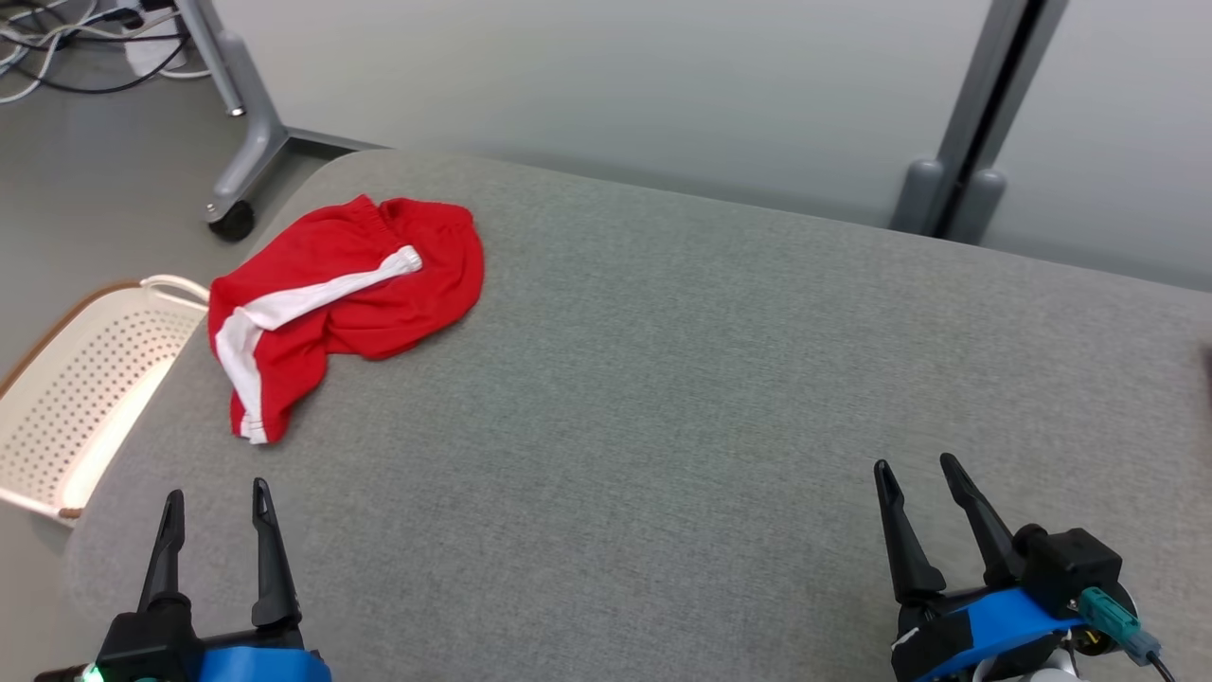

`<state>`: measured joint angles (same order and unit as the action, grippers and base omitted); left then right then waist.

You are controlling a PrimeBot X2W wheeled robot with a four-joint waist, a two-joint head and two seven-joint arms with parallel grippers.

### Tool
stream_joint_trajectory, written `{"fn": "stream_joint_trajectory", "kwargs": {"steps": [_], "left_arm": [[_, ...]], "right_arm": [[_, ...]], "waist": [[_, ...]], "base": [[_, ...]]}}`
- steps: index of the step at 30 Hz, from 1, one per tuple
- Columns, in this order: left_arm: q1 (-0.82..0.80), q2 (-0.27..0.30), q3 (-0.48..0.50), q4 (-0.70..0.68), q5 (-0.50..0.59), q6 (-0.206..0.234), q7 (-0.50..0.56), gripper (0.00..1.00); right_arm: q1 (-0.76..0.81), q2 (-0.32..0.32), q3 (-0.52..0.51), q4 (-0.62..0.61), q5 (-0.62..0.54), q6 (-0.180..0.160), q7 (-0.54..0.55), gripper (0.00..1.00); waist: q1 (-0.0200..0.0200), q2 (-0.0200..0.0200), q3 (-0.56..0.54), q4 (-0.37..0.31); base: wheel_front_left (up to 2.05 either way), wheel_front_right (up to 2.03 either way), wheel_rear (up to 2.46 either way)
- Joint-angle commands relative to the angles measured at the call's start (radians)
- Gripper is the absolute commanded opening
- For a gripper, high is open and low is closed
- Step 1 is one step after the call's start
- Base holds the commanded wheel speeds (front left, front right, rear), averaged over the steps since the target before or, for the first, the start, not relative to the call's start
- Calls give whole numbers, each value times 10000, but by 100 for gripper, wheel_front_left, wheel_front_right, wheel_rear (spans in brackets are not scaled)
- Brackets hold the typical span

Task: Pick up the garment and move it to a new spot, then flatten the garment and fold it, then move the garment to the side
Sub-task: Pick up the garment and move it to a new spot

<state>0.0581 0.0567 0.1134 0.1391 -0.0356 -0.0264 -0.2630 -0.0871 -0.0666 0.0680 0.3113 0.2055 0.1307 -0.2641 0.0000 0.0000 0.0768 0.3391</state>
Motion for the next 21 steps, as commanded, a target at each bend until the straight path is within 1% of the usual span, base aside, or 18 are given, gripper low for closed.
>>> {"fn": "stream_joint_trajectory", "kwargs": {"steps": [1, 5, 10, 16, 21], "left_arm": [[-43, -6, 23, -17, -42, 20, -24, 100], [27, -16, 62, -36, -55, 41, -24, 100], [112, -22, 180, -64, -41, 65, -22, 100], [-52, 53, 314, 63, -28, -9, -22, 100], [-701, 285, 531, 223, -83, -96, -24, 100]], "right_arm": [[-56, -67, -16, 9, -45, 1, -1, 100], [-53, -47, -6, -17, -92, 3, -1, 100], [-76, -31, 67, 12, -79, 1, -1, 100], [-56, -63, 161, 11, 11, 1, -1, 100], [-224, -187, 223, -259, -43, 1, -1, 100]], "waist": [[0, 0, 106, 191], [0, 0, 125, 430], [0, 0, 101, 466], [0, 0, 68, 230], [0, 0, 277, -117]], "base": [[0, 0, 0], [0, 0, 0], [0, 0, 0], [0, 0, 0], [0, 0, 0]]}}
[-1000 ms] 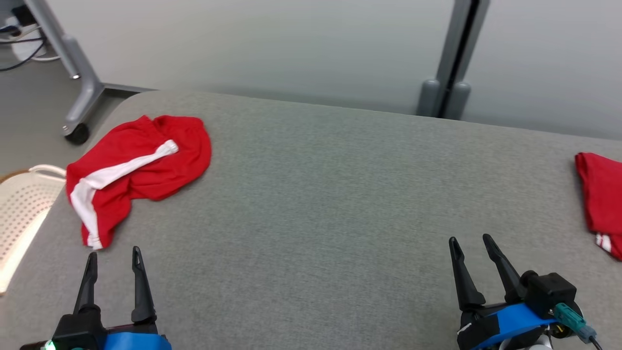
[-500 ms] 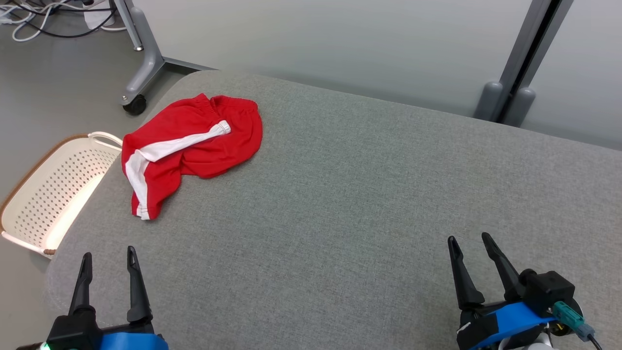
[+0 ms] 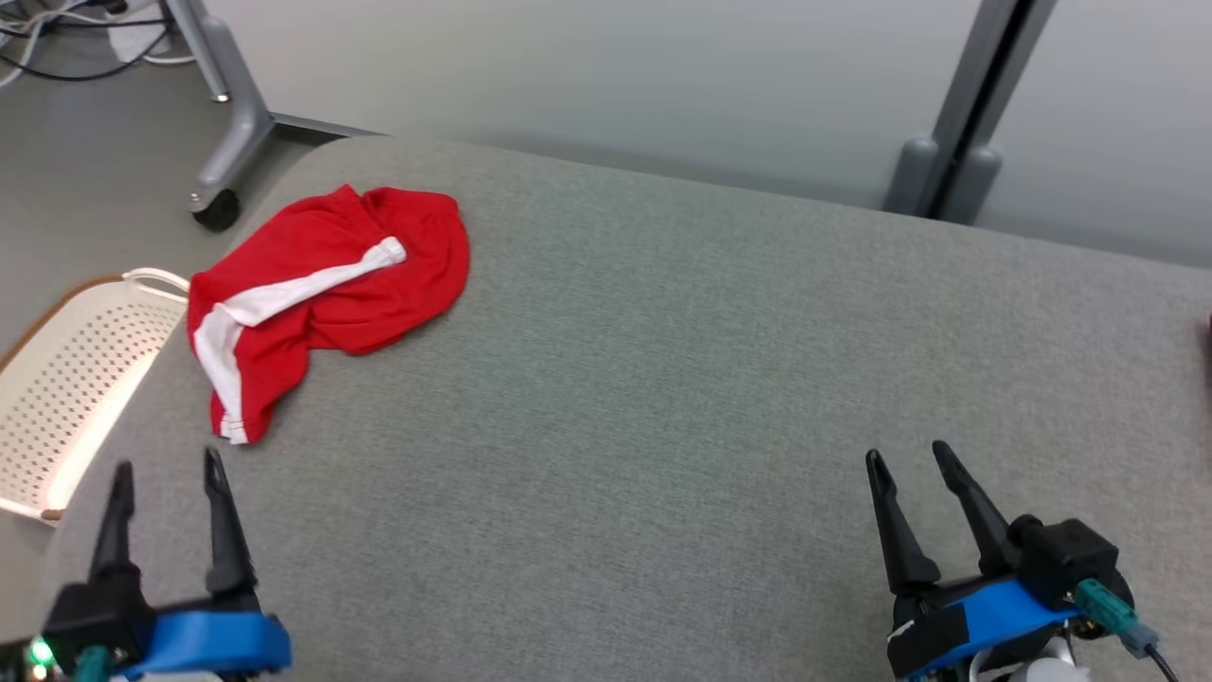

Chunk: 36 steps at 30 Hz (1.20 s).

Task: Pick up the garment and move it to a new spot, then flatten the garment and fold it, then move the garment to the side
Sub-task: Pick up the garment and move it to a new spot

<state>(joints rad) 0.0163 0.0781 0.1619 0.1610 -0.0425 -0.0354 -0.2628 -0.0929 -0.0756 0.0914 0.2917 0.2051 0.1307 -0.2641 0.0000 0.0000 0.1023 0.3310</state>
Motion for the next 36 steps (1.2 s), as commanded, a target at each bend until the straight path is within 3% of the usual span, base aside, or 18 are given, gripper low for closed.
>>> {"fn": "stream_joint_trajectory", "kwargs": {"steps": [1, 11, 21, 29, 36], "left_arm": [[-442, 120, 85, 28, -9, -16, -24, 100], [-3256, 1098, 817, 989, -288, -68, -22, 100], [-6275, 2581, 1062, 3496, -455, -323, 62, 100], [-8205, 3428, 879, 6062, -635, -536, 1200, 100], [-9004, 3537, 534, 7806, -702, -685, 2425, 100]], "right_arm": [[-209, -131, -4, -135, -95, 1, -2, 100], [-782, -625, 57, -1196, -380, 1, 23, 100], [-1234, -1000, -316, -2965, -749, 3, 477, 100], [-1226, -1220, -821, -4096, -825, 1, 828, 100], [-1133, -1284, -1006, -4496, -797, 1, 942, 100]], "waist": [[0, 0, 105, -126], [0, 0, 1487, -1327], [0, 0, 3466, -2448], [0, 0, 4658, -2825], [0, 0, 5007, -2880]], "base": [[0, 0, 0], [0, 0, 0], [0, 0, 0], [0, 0, 0], [0, 0, 0]]}}
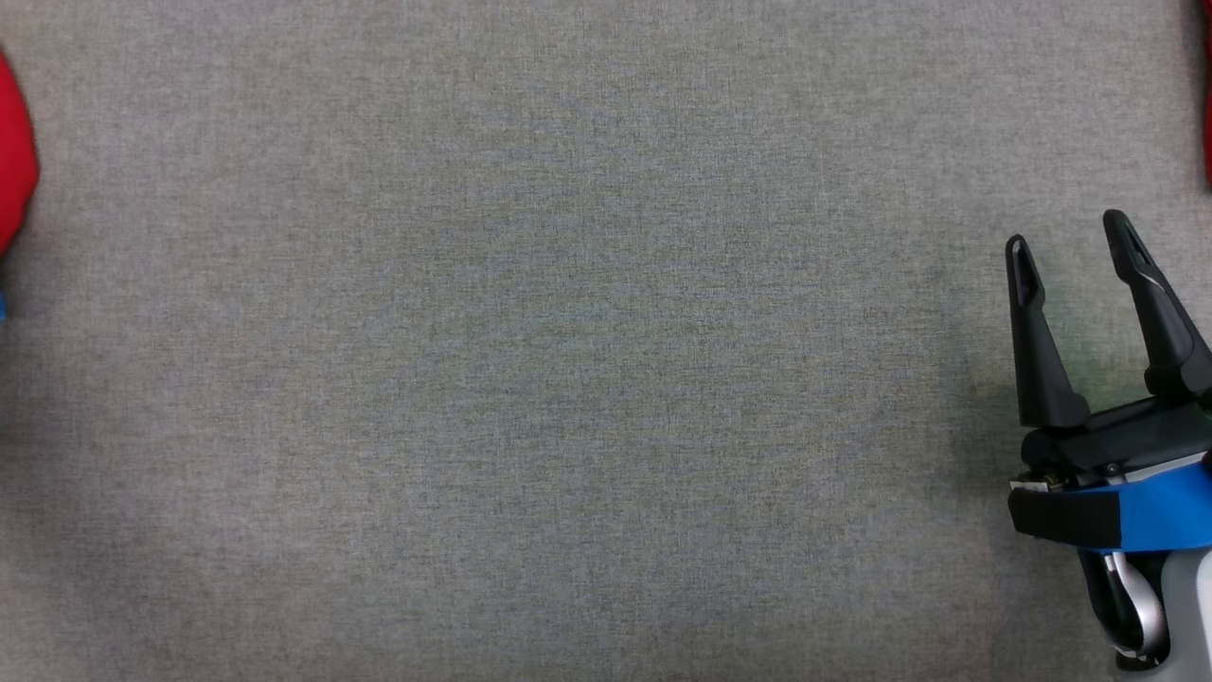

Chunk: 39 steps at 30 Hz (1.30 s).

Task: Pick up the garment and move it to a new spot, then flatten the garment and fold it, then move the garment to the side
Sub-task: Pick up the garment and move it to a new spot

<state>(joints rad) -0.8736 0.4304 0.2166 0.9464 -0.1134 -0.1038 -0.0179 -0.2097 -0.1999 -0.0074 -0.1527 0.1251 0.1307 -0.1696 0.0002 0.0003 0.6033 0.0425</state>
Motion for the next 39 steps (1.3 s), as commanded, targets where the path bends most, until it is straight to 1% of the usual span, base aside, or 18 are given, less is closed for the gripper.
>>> {"fn": "stream_joint_trajectory", "kwargs": {"steps": [1, 3, 7, 9, 10, 11, 13, 16, 18, 24, 27, 33, 38, 39], "left_arm": [[-194, 17, -9, 169, -69, -18, 147, 100], [-246, 46, -61, 642, -100, -28, 596, 100], [-294, -31, -46, 1520, -318, -59, 1820, 100], [-319, -51, -51, 1709, -402, -84, 2128, 100], [-335, -36, -65, 1728, -420, -90, 2159, 48], [-322, -38, -86, 1760, -442, -89, 2202, 1], [-281, -54, -112, 1770, -488, -90, 2221, 0], [-252, 3, -146, 1635, -518, -97, 1967, 0], [-281, 44, -84, 1401, -567, 11, 1606, 0], [-348, 137, -383, 628, -403, -40, 704, 0], [-414, 130, -689, 130, -244, -109, 220, 0], [-594, -92, -1498, -928, -115, -228, -552, 0], [-891, -262, -2329, -1822, -191, -288, -1010, 0], [-953, -326, -2658, -2067, -234, -293, -1048, 0]], "right_arm": [[53, -35, -37, -104, -10, 1, 19, 100], [47, -5, -42, -188, -26, 1, 79, 100], [62, 23, -28, -265, -47, 1, 111, 100], [62, 53, -2, -252, -54, 1, 126, 100], [60, 52, 6, -233, -40, 1, 128, 100], [54, 65, 23, -189, -27, 1, 122, 100], [80, 74, 47, -111, -1, 1, 102, 100], [95, 124, 107, 46, 46, 1, 34, 100], [121, 158, 158, 170, 86, 1, -12, 100], [120, 375, 434, 680, 168, 1, -200, 100], [174, 495, 543, 999, 215, 1, -290, 100], [207, 784, 785, 1570, 371, 1, -563, 100], [283, 1003, 1066, 2039, 600, 1, -768, 100], [315, 1047, 1107, 2139, 658, 1, -797, 100]], "waist": [[-2, -3, 17, 4], [-2, -3, 43, -22], [-2, -3, -4, -35], [-2, -3, -63, -54], [-2, -3, -95, -65], [-2, -3, -149, -79], [-2, -3, -254, -104], [-2, -3, -494, -147], [-2, -3, -687, -168], [-2, -3, -1529, -260], [-2, -3, -1971, -303], [-2, -3, -2804, -475], [-2, -3, -3409, -880], [-2, -3, -3516, -981]], "base": [[0, 0, 0], [0, 0, 0], [0, 0, 0], [0, 0, 0], [0, 0, 0], [0, 0, 0], [0, 0, 0], [0, 0, 0], [0, 0, 0], [0, 0, 0], [0, 0, 0], [0, 0, 0], [0, 0, 0], [0, 0, 0]]}}
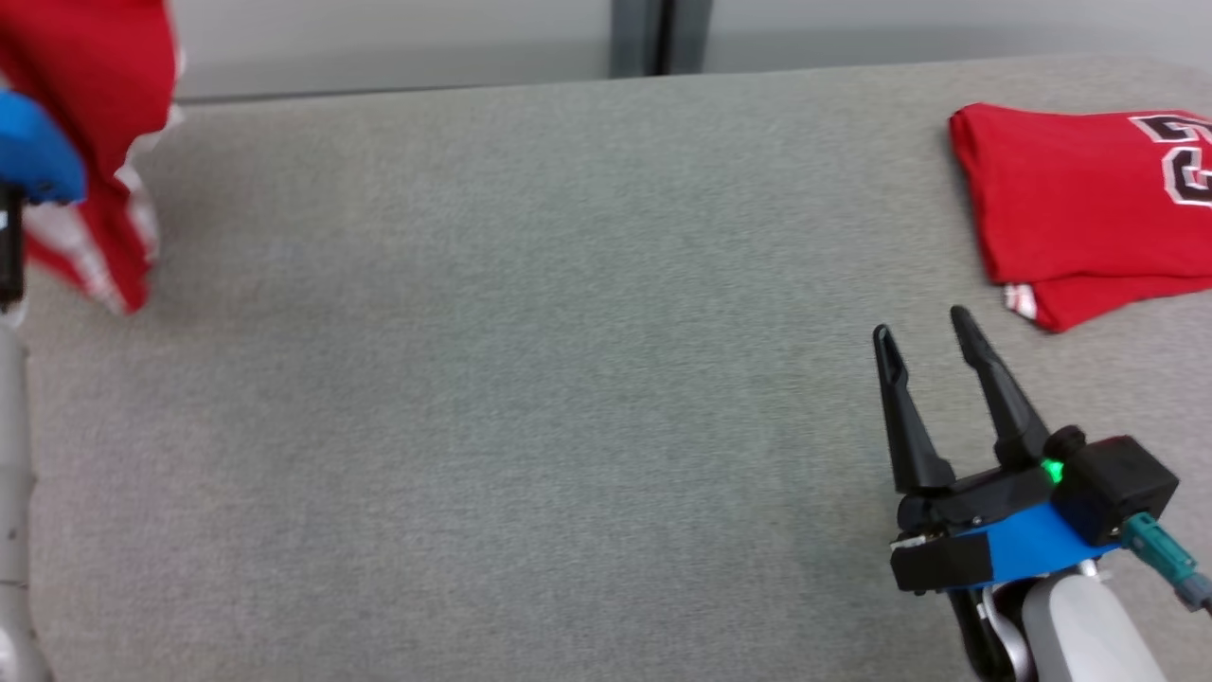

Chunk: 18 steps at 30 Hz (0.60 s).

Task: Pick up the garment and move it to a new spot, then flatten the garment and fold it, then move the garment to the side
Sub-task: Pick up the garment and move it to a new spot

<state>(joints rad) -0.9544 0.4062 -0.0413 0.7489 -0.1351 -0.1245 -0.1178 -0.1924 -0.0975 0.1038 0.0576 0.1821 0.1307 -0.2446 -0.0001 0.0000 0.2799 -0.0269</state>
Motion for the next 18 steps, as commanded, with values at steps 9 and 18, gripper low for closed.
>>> {"fn": "stream_joint_trajectory", "kwargs": {"steps": [9, 18], "left_arm": [[-502, -333, -2522, -2480, -870, -53, 283, 0], [232, -1120, -4087, -3970, -1416, -54, 599, 0]], "right_arm": [[123, 323, 469, 818, 627, 1, -201, 100], [171, 464, 492, 1011, 913, 1, -213, 100]], "waist": [[1, 0, -768, -1468], [1, 0, -727, -2230]], "base": [[0, 0, 0], [0, 0, 0]]}}
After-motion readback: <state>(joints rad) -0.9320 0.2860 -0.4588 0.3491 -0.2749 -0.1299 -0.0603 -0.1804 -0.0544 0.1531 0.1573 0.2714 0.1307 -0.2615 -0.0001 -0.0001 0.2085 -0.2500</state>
